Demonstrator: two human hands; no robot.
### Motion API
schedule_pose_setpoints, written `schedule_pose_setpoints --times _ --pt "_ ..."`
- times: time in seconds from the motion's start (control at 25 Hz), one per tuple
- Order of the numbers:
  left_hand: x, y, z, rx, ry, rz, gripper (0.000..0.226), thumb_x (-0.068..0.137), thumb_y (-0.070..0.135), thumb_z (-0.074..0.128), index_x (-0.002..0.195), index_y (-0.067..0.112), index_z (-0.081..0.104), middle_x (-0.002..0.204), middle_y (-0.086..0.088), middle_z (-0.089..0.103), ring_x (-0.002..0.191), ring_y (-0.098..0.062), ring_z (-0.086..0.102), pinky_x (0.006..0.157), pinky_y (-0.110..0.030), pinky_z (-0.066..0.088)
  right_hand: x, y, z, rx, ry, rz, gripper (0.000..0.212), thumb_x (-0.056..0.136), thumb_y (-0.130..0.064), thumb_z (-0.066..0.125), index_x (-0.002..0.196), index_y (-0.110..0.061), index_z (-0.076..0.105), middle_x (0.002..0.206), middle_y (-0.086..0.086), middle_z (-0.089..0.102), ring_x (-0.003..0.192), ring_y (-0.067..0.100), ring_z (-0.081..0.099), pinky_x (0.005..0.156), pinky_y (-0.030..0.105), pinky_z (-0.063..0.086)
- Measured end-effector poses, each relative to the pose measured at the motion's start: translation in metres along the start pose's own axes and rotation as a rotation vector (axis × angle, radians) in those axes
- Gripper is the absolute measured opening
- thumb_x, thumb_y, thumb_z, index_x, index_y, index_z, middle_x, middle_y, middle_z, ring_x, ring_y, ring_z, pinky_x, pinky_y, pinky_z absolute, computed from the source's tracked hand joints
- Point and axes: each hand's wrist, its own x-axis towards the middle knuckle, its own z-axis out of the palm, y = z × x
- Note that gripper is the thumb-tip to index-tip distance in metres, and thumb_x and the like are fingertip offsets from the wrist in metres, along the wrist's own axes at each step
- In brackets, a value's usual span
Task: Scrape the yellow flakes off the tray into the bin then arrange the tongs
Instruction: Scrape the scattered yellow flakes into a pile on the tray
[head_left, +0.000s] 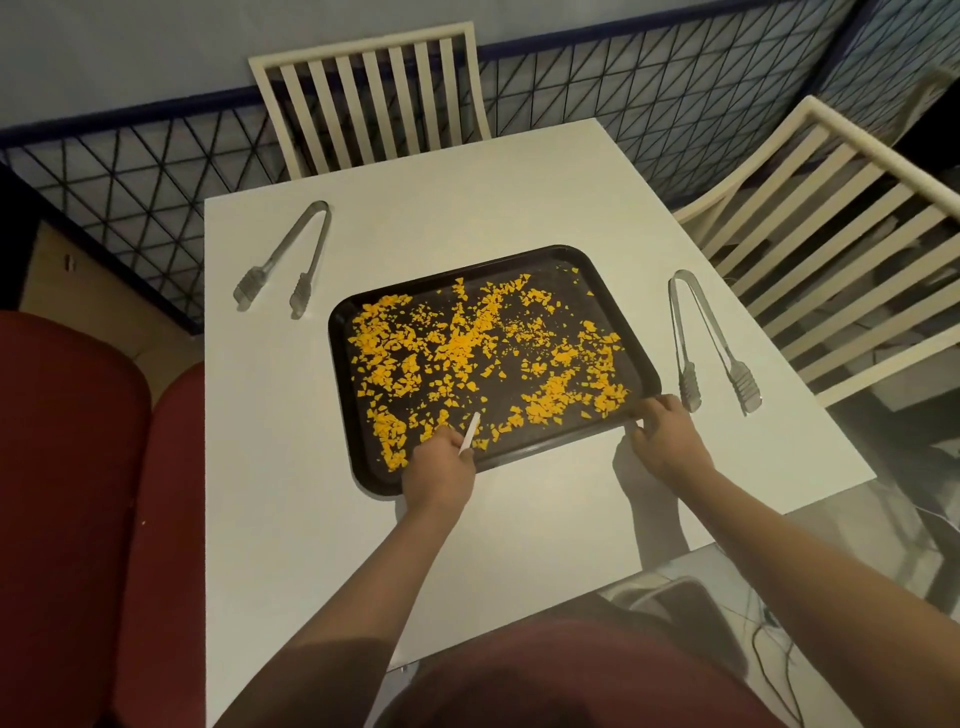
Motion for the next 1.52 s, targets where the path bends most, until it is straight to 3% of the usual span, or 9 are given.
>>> schedule_pose_setpoints --times 0.08,0.24,0.36,0.52,0.68,0.8,1.0,1.28,1.52 --pt "0.003 0.012 0.004 -0.022 0.041 0.041 0.006 0.087 0.022 0.059 0.087 0.017 0.057 0.081 0.000 0.064 0.076 -0.024 0.061 0.066 -0.033 0.051 0.008 0.001 -0.005 0.052 -0.006 0.059 0.027 0.085 -0.006 0.051 0.110 -0.006 0.060 0.121 0.014 0.044 0.106 0.031 0.051 0.089 0.032 0.040" --pt "0.008 0.050 0.021 -0.117 -0.049 0.104 0.006 0.086 0.019 0.062 0.087 0.015 0.066 0.070 0.004 0.057 0.067 -0.020 0.057 0.061 -0.030 0.048 0.029 0.002 -0.016 0.118 -0.041 0.110 0.041 0.084 0.000 0.046 0.124 -0.008 0.049 0.127 0.018 0.038 0.111 0.036 0.048 0.095 0.037 0.039" --pt "0.010 0.077 0.041 -0.040 -0.115 0.175 0.015 0.089 0.017 0.057 0.098 0.017 0.069 0.088 -0.004 0.064 0.077 -0.023 0.060 0.067 -0.032 0.053 0.041 -0.001 -0.019 0.153 -0.083 0.126 0.048 0.084 -0.004 0.047 0.131 -0.009 0.041 0.124 0.019 0.042 0.114 0.035 0.046 0.096 0.038 0.038" --pt "0.014 0.114 0.071 0.132 -0.184 0.266 0.031 0.091 0.010 0.048 0.116 0.023 0.060 0.108 -0.006 0.060 0.092 -0.030 0.059 0.074 -0.035 0.050 0.042 -0.002 -0.006 0.279 -0.051 0.133 0.055 0.077 -0.026 0.048 0.129 -0.014 0.038 0.116 0.011 0.043 0.095 0.018 0.047 0.080 0.019 0.032" --pt "0.021 0.137 0.089 0.225 -0.263 0.338 0.037 0.089 0.005 0.048 0.119 0.022 0.059 0.116 -0.008 0.060 0.104 -0.031 0.058 0.084 -0.036 0.048 0.043 0.006 0.008 0.234 -0.003 0.114 0.059 0.079 -0.012 0.052 0.133 -0.017 0.031 0.117 0.006 0.041 0.093 0.021 0.054 0.073 0.027 0.043" --pt "0.027 0.145 0.098 0.229 -0.302 0.329 0.031 0.086 0.006 0.049 0.109 0.017 0.066 0.110 -0.013 0.064 0.101 -0.034 0.060 0.085 -0.039 0.051 0.044 0.013 0.011 0.230 -0.015 0.090 0.062 0.076 -0.009 0.046 0.134 -0.020 0.028 0.116 0.005 0.040 0.089 0.021 0.055 0.069 0.031 0.047" --pt "0.029 0.144 0.100 0.157 -0.185 0.321 0.029 0.089 0.007 0.046 0.110 0.013 0.065 0.105 -0.014 0.062 0.093 -0.034 0.060 0.082 -0.041 0.051 0.044 0.020 0.015 0.280 -0.018 0.050 0.065 0.079 -0.009 0.042 0.140 -0.019 0.021 0.122 0.006 0.036 0.096 0.024 0.052 0.076 0.029 0.042" --pt "0.036 0.105 0.073 0.185 0.036 0.132 0.030 0.092 0.006 0.045 0.114 0.014 0.064 0.108 -0.009 0.063 0.094 -0.029 0.061 0.082 -0.036 0.048 0.045 0.020 0.015 0.339 -0.013 0.061 0.054 0.085 -0.013 0.044 0.135 -0.024 0.027 0.116 0.001 0.036 0.082 0.013 0.046 0.074 0.027 0.039" --pt "0.049 0.125 0.076 0.274 -0.125 0.535 0.024 0.091 0.013 0.053 0.108 0.020 0.068 0.095 -0.006 0.062 0.093 -0.024 0.053 0.075 -0.034 0.042 0.051 0.020 0.016 0.364 -0.011 0.103 0.052 0.081 -0.016 0.048 0.131 -0.023 0.035 0.114 0.003 0.041 0.094 0.016 0.049 0.079 0.026 0.038"
